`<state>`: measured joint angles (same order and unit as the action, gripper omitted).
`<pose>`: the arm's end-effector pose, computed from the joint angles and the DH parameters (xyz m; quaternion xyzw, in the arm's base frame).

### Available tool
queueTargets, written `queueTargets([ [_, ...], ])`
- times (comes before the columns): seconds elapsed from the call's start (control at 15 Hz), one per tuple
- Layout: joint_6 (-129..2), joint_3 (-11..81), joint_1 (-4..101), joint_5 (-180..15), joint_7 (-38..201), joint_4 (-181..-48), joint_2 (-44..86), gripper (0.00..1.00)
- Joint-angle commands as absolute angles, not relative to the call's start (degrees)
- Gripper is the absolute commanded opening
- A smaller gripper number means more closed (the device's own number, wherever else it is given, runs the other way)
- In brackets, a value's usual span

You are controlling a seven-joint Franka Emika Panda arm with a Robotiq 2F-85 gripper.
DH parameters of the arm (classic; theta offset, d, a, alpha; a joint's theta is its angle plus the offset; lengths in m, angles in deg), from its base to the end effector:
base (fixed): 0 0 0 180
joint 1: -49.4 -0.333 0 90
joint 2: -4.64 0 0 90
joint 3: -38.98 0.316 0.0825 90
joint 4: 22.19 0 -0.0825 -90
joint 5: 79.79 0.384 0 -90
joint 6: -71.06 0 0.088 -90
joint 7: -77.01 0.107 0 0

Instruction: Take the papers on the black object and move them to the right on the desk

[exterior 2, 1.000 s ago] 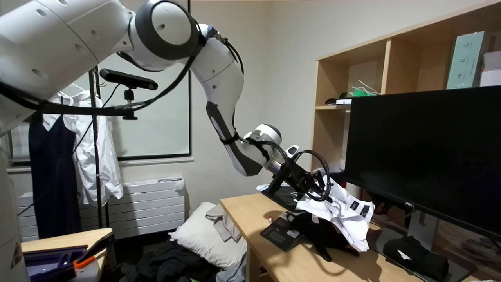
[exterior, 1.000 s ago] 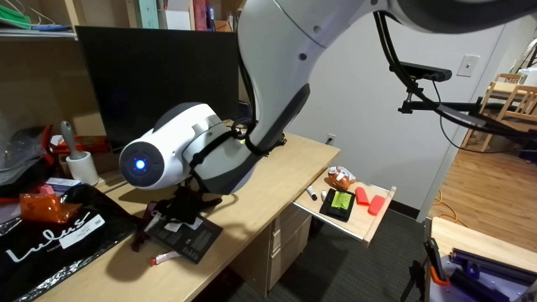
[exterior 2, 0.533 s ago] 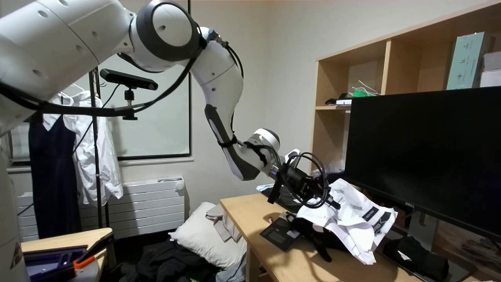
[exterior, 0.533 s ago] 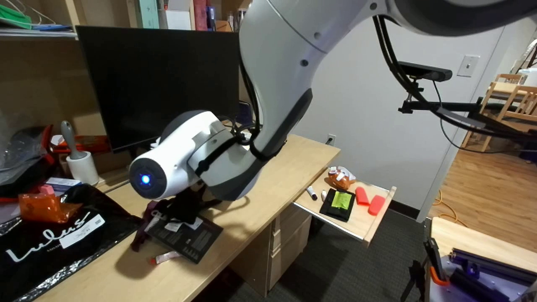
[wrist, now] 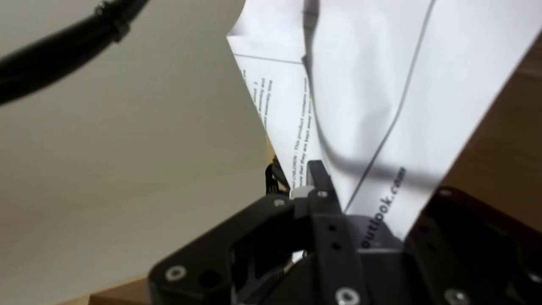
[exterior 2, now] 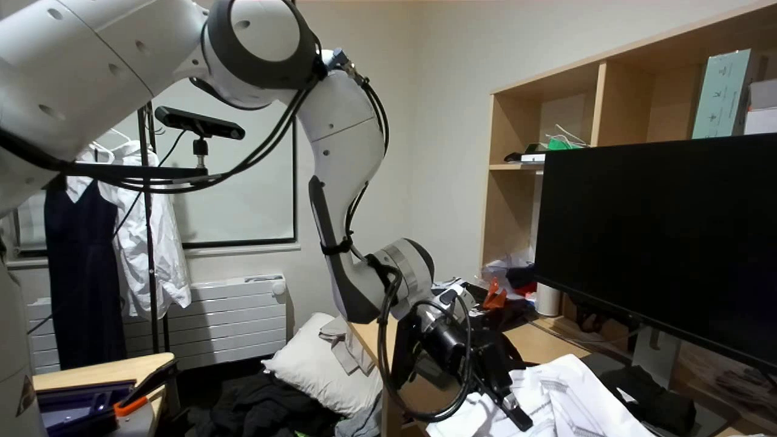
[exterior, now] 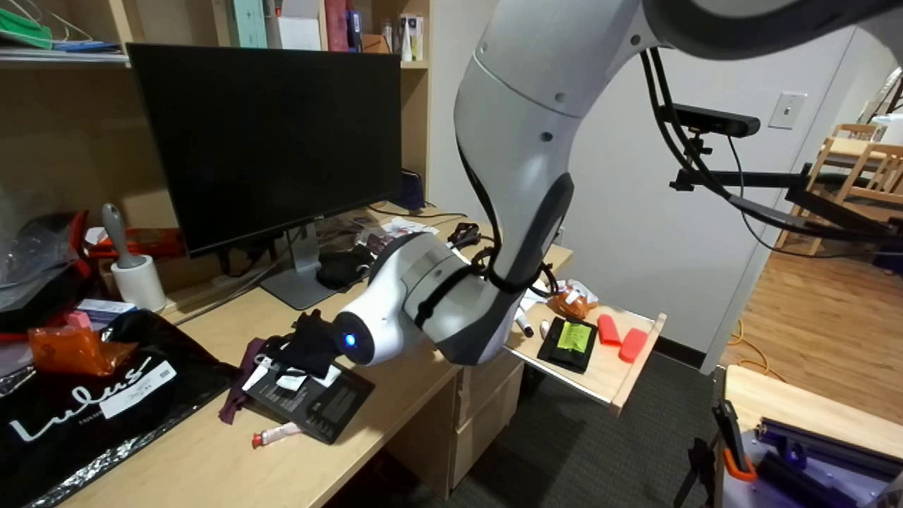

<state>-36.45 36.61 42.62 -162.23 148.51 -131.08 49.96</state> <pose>0.5708 -0.0316 0.0804 0.8053 -0.0171 0.0765 0.5877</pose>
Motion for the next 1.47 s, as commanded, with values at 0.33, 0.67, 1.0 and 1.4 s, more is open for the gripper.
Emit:
queueTargets([
  [0.33, -37.15, 35.83, 47.69, -163.66, 155.65, -132.88, 49.87, 0.01],
  [0.67, -40.37, 35.48, 49.38, -175.88, 157.70, -131.68, 51.72, 0.01],
  [1.0, -43.67, 36.58, 51.45, -183.48, 160.53, -130.24, 55.03, 0.01],
  [1.4, -44.69, 38.41, 52.86, -183.32, 164.16, -128.60, 58.27, 0.01],
])
